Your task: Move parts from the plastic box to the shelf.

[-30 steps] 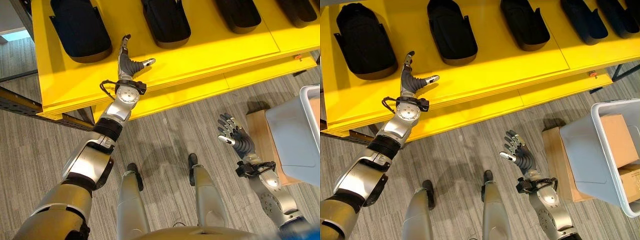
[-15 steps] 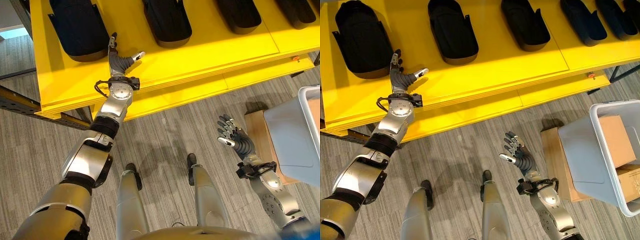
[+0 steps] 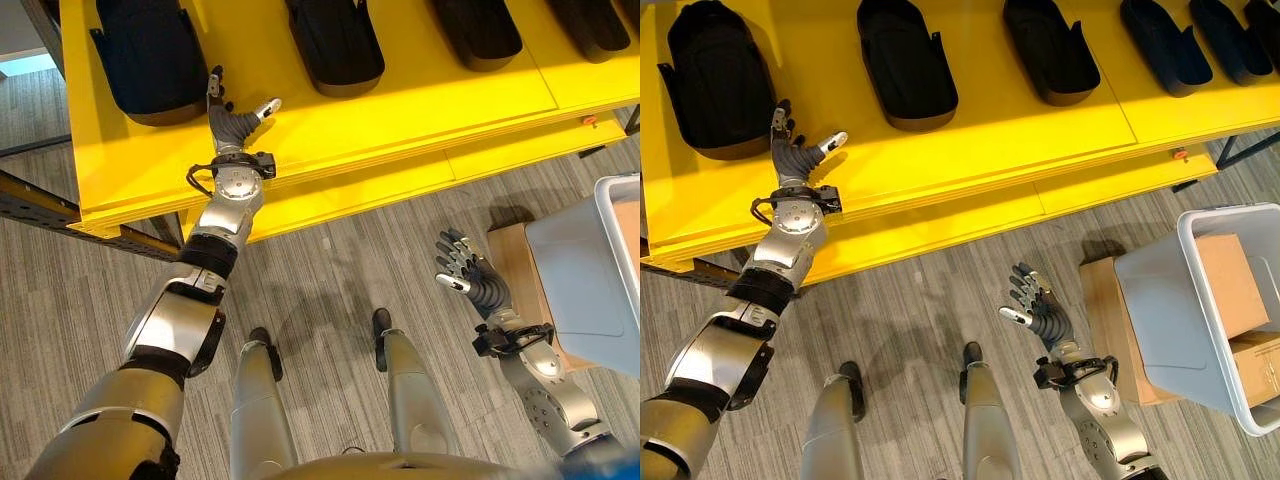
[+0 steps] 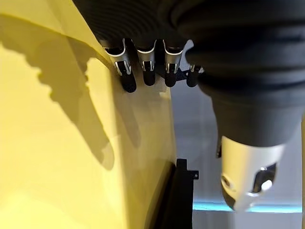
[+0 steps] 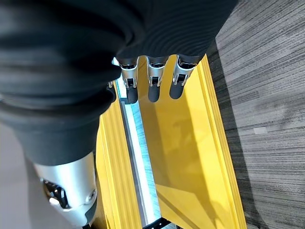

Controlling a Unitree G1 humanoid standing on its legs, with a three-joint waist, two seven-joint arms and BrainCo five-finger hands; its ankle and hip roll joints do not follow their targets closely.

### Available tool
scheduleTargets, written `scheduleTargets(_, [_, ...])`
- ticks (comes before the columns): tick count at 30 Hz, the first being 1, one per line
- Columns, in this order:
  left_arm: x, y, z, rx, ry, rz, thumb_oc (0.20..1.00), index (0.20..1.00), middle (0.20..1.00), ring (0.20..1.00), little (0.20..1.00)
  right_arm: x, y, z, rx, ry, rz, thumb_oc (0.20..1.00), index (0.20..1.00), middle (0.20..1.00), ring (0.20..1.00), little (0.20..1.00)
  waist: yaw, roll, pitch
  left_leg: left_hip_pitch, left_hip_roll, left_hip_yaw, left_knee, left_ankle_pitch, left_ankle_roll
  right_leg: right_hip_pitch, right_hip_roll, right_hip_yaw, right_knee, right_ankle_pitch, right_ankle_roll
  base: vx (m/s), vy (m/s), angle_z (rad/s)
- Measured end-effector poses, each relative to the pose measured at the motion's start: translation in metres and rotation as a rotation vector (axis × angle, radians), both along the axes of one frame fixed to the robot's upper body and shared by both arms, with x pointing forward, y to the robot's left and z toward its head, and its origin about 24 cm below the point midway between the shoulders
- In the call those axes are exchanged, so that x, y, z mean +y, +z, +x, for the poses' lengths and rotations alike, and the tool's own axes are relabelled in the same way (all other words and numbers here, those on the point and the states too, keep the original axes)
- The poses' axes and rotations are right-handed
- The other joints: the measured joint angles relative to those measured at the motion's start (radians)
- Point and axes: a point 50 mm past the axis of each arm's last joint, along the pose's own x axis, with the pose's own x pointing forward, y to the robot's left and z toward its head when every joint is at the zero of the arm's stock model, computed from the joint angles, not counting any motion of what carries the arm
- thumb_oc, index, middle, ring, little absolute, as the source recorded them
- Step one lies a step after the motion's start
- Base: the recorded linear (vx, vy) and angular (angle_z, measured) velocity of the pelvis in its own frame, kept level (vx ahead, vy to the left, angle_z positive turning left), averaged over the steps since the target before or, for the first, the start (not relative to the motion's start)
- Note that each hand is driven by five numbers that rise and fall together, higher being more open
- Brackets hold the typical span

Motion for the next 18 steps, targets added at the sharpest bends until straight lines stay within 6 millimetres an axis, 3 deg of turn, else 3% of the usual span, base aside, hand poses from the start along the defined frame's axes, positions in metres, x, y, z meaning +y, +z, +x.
scheduleTargets(14, [0.007, -0.008, -0.004, -0.003, 0.016, -0.027, 1.000, 1.000, 1.000, 1.000, 1.000, 0.000, 0.000, 0.000, 0.001, 0.001, -0.003, 1.000, 1.000, 1.000, 1.000, 1.000, 0.003, 0.003, 0.004, 0.018, -0.002, -0.003, -0.012, 0.004, -0.005, 0.003, -0.002, -0.002, 0.022, -0.018, -0.002, -0.01, 0.003, 0.01])
scheduleTargets(16, [0.002, -0.008, -0.007, -0.013, -0.010, -0.022, 1.000, 1.000, 1.000, 1.000, 1.000, 0.000, 0.000, 0.000, 0.000, 0.002, -0.003, 1.000, 1.000, 1.000, 1.000, 1.000, 0.004, 0.006, 0.007, 0.018, -0.003, -0.003, -0.012, 0.004, -0.005, 0.003, -0.002, -0.002, 0.026, -0.018, -0.001, 0.00, 0.000, 0.00])
scheduleTargets(18, [-0.019, -0.005, -0.016, -0.065, -0.099, 0.041, 1.000, 1.000, 1.000, 1.000, 1.000, 0.000, 0.000, 0.000, 0.000, 0.000, -0.003, 1.000, 1.000, 1.000, 1.000, 1.000, 0.011, 0.006, 0.015, 0.019, -0.003, -0.005, -0.012, 0.004, -0.005, 0.003, -0.002, -0.003, 0.031, -0.018, 0.003, 0.00, 0.000, 0.00])
